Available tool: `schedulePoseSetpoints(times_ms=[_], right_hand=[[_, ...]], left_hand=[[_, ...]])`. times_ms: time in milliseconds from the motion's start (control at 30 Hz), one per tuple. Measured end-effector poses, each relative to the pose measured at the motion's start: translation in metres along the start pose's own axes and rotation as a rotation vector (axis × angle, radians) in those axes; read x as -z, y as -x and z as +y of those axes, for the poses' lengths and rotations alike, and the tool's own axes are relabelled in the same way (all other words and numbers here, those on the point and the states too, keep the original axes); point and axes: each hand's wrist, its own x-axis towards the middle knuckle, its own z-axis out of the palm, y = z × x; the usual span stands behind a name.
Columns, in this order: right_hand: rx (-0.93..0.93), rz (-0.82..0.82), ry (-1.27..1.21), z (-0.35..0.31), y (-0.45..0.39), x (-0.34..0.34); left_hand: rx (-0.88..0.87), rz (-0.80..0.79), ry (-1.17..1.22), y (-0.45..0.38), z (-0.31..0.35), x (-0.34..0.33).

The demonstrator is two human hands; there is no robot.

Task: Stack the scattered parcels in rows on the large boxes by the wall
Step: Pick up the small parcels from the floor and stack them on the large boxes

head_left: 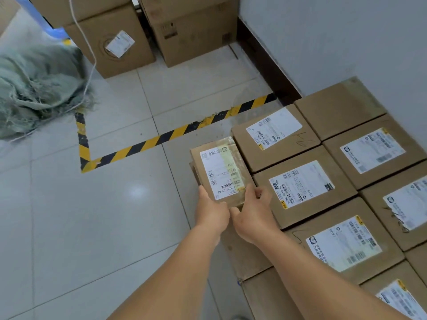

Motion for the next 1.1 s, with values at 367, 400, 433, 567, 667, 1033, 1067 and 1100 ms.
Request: schedulePoseSetpoints(times_ms=[367, 400, 433, 567, 667, 1033, 1067, 1100], right_hand=[[0.069, -0.073, 0.053, -0.005, 0.008, 0.004], [0.057, -0.073, 0.039, -0.007, 0.008, 0.004], [0.046, -0.071, 0.022, -0.008, 0.009, 0.005], [0.029, -0.011, -0.047, -0.012, 0.019, 0.008], [0.005, 0.105, -0.116, -0.012, 0.038, 0.013], [-0.234, 0.418, -0.255, 0.006, 0.199, 0.019], [-0.259, 0.437, -0.260, 0.009, 0.218, 0.019], [-0.287, 0.453, -0.265, 0.013, 0.237, 0.018]], left_hand=[[-0.001, -0.064, 0.000, 0.016, 0.006, -0.001], [0.005, -0.083, -0.005, 0.014, 0.006, 0.000], [0.012, -0.098, -0.009, 0.013, 0.007, 0.002], [-0.019, -0.089, -0.054, 0.018, 0.004, 0.008], [-0.100, -0.089, -0.076, 0.032, 0.001, 0.012], [-0.512, -0.299, -0.520, 0.174, -0.010, 0.069], [-0.535, -0.322, -0.559, 0.187, -0.014, 0.072], [-0.559, -0.342, -0.601, 0.200, -0.018, 0.075]])
